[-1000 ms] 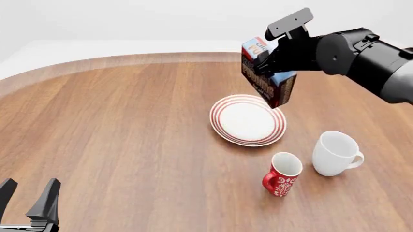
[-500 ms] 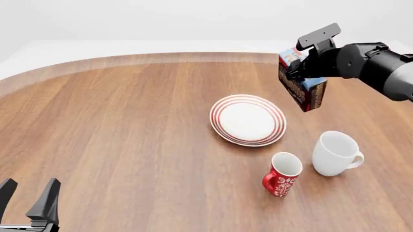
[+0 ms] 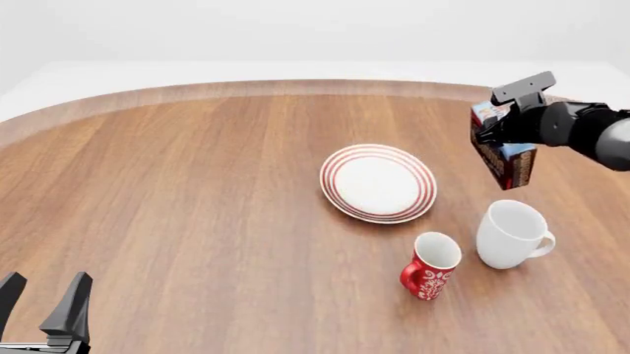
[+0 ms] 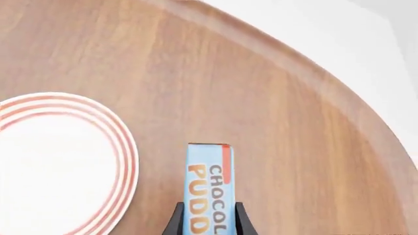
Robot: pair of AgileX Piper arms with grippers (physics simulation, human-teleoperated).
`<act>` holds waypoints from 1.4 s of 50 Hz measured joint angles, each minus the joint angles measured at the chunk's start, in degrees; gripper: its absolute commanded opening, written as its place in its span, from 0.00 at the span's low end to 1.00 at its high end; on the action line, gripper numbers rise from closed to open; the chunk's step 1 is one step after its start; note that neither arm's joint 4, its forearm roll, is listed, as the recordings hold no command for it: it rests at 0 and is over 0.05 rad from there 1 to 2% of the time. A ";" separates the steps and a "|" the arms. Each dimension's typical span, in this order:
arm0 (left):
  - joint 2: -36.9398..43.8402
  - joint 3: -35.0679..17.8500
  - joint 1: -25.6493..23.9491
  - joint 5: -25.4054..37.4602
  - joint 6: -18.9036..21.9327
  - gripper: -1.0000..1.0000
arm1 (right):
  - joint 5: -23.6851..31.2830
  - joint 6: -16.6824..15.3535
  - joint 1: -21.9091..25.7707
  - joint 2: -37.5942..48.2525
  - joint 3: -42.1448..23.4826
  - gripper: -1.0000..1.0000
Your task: Put the chocolate pudding to the right of the plate.
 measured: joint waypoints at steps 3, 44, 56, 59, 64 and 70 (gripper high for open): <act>0.00 0.00 0.00 0.00 0.00 1.00 | -0.79 -0.09 -0.55 1.42 -0.36 0.00; 0.00 0.00 0.00 0.00 0.00 1.00 | -8.11 -2.18 -4.64 12.56 0.23 1.00; 0.00 0.00 0.00 0.00 0.00 1.00 | -10.04 -3.80 -7.13 7.20 4.32 1.00; 0.00 0.00 0.00 0.00 0.00 1.00 | -9.15 -3.68 -6.93 2.54 4.95 1.00; 0.00 0.00 0.00 0.00 0.00 1.00 | -6.32 -2.52 -4.54 -6.77 4.39 1.00; 0.00 0.00 0.00 0.00 0.00 1.00 | -1.42 -0.89 -0.41 -17.65 2.11 1.00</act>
